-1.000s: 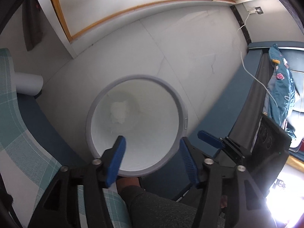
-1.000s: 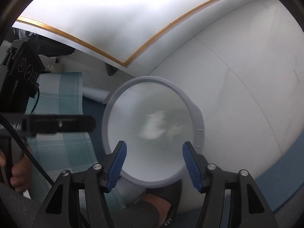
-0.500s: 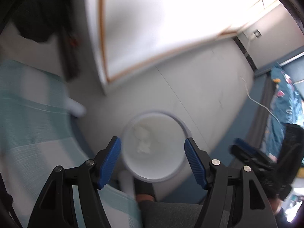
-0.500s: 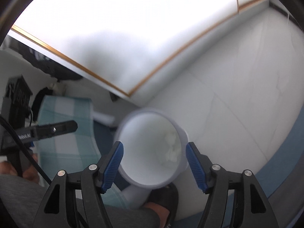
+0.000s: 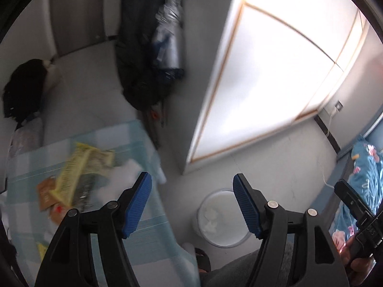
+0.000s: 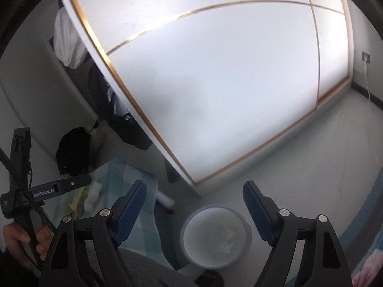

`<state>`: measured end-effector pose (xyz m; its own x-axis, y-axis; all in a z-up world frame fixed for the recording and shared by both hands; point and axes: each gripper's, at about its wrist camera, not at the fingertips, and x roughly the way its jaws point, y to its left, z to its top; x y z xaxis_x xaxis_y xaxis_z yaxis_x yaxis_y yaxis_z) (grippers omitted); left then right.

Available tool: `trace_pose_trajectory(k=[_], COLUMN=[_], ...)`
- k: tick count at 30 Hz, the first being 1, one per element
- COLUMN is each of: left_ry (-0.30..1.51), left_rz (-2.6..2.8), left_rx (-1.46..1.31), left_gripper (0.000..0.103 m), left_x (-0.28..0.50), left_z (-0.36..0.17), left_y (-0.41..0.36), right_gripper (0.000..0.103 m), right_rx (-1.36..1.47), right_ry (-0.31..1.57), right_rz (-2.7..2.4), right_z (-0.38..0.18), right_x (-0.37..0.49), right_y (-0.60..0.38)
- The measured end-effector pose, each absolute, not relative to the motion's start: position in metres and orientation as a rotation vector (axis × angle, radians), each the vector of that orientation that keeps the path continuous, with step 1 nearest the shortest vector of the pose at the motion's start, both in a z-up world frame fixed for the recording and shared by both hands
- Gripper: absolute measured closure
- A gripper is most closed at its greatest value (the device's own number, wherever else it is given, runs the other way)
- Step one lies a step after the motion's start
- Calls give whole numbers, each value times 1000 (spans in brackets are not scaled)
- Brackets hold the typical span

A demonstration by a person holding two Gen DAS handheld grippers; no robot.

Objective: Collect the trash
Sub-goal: 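Move both open tools back over the table, then grasp the white foam strip with the right tool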

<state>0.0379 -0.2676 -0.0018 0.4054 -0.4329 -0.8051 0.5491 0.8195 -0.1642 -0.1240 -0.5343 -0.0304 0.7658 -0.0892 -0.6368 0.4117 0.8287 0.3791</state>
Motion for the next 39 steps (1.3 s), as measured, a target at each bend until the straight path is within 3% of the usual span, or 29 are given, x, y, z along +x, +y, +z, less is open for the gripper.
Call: trace_pose_trajectory(k=[7, 18, 24, 39], left_ry=[838, 745, 724, 766], left_rz=[-496, -301, -213, -145], left_rx=[60, -38, -58, -111], left_gripper=[20, 10, 9, 9], left_x=[37, 34, 39, 37], left_z=[32, 48, 35, -17], left_y=[-194, -91, -44, 33], right_gripper=[17, 11, 11, 11], right_rx=[410, 267, 251, 161], right_ry=[540, 448, 468, 608], right_rz=[-196, -7, 96, 229], right_z=[28, 82, 79, 11], right_x=[-122, -88, -66, -13], right_y=[-477, -354, -297, -201])
